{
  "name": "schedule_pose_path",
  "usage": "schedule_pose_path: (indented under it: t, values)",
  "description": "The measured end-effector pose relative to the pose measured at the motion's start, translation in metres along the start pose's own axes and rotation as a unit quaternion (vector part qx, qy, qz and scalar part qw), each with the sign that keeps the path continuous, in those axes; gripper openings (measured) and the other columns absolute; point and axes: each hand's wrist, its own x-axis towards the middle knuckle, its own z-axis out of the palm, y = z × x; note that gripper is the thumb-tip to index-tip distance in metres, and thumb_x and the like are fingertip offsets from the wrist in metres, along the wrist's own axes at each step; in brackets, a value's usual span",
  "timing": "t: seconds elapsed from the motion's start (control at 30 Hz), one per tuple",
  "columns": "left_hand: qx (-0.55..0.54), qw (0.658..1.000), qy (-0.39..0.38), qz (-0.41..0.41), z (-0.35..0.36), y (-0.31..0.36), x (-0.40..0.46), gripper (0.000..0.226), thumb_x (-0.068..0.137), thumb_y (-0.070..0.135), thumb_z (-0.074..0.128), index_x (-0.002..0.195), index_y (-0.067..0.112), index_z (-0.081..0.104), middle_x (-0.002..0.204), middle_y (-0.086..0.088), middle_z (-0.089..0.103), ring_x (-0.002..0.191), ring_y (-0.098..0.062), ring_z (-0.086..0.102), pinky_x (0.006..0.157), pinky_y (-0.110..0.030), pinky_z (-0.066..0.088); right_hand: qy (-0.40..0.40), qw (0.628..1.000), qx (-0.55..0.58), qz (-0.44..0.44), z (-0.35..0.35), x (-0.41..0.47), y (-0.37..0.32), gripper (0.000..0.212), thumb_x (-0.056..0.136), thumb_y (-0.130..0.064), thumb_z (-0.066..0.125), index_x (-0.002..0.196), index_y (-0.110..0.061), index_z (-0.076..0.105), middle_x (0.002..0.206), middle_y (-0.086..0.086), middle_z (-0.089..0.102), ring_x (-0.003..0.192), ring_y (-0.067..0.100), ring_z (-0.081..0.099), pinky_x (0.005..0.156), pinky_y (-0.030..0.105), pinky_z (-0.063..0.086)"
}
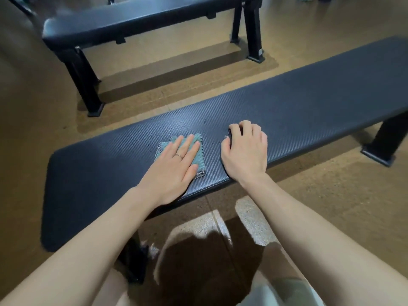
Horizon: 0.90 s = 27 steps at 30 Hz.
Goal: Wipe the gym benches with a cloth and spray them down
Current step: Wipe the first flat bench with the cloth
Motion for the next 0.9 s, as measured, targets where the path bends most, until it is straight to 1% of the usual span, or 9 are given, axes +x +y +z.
schedule_pose_path:
  t: [0.17, 0.3, 0.4, 0.47, 0.57, 0.7, 0.77, 0.83, 0.9]
  values:
    - [0.008, 0.999, 0.012, 0.034, 0.002, -0.008, 0.000, 0.071, 0.101, 0.054, 0.000, 0.164, 0.020, 0.001, 0.171, -0.002, -0.007, 0.158, -0.022, -0.011, 0.128, -0.038, -0.006, 0.005, 1.000, -0.003, 0.009, 0.002, -0.001, -0.002, 0.037, 0.099, -0.038, 0.039, 0.122, -0.019, 0.060, 0.124, 0.001, 0.056, 0.118, 0.025, 0.048, 0.105, 0.043, 0.038]
    - [0.020, 0.995, 0.009, 0.092, 0.000, -0.011, 0.035, 0.074, 0.099, 0.054, 0.000, 0.164, 0.019, 0.004, 0.172, -0.004, -0.002, 0.159, -0.023, -0.006, 0.129, -0.039, -0.003, 0.010, 1.000, -0.001, 0.017, 0.004, -0.001, -0.003, 0.034, 0.099, -0.037, 0.040, 0.120, -0.020, 0.061, 0.122, 0.000, 0.056, 0.114, 0.023, 0.049, 0.103, 0.042, 0.038]
    - [0.021, 0.993, 0.018, 0.112, -0.001, -0.003, 0.055, 0.077, 0.098, 0.053, -0.002, 0.165, 0.017, 0.007, 0.172, -0.006, 0.000, 0.159, -0.025, -0.003, 0.129, -0.040, -0.002, 0.012, 1.000, -0.002, 0.022, 0.004, -0.001, -0.003, 0.033, 0.098, -0.036, 0.041, 0.120, -0.021, 0.061, 0.122, -0.002, 0.056, 0.113, 0.022, 0.049, 0.102, 0.039, 0.039]
    - [0.017, 0.992, 0.022, 0.125, 0.000, -0.007, 0.047, 0.075, 0.099, 0.052, -0.001, 0.165, 0.017, 0.007, 0.172, -0.004, -0.001, 0.159, -0.024, -0.004, 0.129, -0.039, -0.003, 0.017, 0.999, 0.004, 0.027, 0.004, -0.002, -0.003, 0.031, 0.099, -0.035, 0.042, 0.118, -0.021, 0.062, 0.121, -0.003, 0.057, 0.112, 0.022, 0.049, 0.099, 0.040, 0.040]
    - [0.021, 0.989, 0.031, 0.145, 0.006, -0.031, 0.008, 0.066, 0.105, 0.048, 0.008, 0.164, 0.018, 0.011, 0.172, -0.002, 0.003, 0.160, -0.024, 0.000, 0.129, -0.041, 0.004, 0.016, 0.999, 0.001, 0.031, 0.002, -0.001, -0.006, 0.030, 0.099, -0.035, 0.041, 0.116, -0.022, 0.062, 0.120, -0.004, 0.057, 0.112, 0.023, 0.049, 0.098, 0.041, 0.040]
    - [0.038, 0.990, 0.024, 0.132, 0.014, -0.083, -0.061, 0.060, 0.109, 0.042, 0.016, 0.164, 0.018, 0.013, 0.173, -0.002, 0.005, 0.160, -0.024, 0.002, 0.126, -0.045, 0.013, 0.003, 0.999, 0.001, 0.035, 0.000, 0.000, -0.008, 0.029, 0.100, -0.038, 0.040, 0.116, -0.023, 0.060, 0.119, -0.006, 0.054, 0.113, 0.021, 0.047, 0.099, 0.040, 0.039]
    - [0.025, 0.992, 0.015, 0.124, 0.012, -0.104, -0.077, 0.059, 0.109, 0.041, 0.020, 0.164, 0.018, 0.016, 0.173, 0.000, 0.008, 0.160, -0.023, 0.003, 0.126, -0.045, 0.015, 0.009, 0.999, 0.002, 0.038, 0.001, 0.000, -0.009, 0.029, 0.100, -0.038, 0.040, 0.115, -0.023, 0.059, 0.119, -0.005, 0.054, 0.113, 0.021, 0.047, 0.099, 0.040, 0.039]
    - [0.023, 0.994, 0.016, 0.109, 0.009, -0.109, -0.070, 0.059, 0.108, 0.042, 0.020, 0.163, 0.022, 0.014, 0.172, 0.001, 0.009, 0.160, -0.022, 0.003, 0.126, -0.044, 0.012, 0.013, 0.999, -0.003, 0.038, 0.000, 0.000, -0.011, 0.030, 0.100, -0.038, 0.040, 0.115, -0.022, 0.060, 0.120, -0.004, 0.055, 0.114, 0.021, 0.047, 0.099, 0.040, 0.039]
    - [0.029, 0.995, 0.022, 0.089, 0.006, -0.102, -0.042, 0.061, 0.106, 0.046, 0.017, 0.163, 0.023, 0.013, 0.172, 0.001, 0.009, 0.159, -0.023, 0.004, 0.127, -0.042, 0.008, 0.013, 0.999, -0.007, 0.033, 0.001, 0.001, -0.011, 0.031, 0.101, -0.038, 0.039, 0.115, -0.021, 0.060, 0.120, -0.003, 0.055, 0.113, 0.022, 0.047, 0.100, 0.041, 0.039]
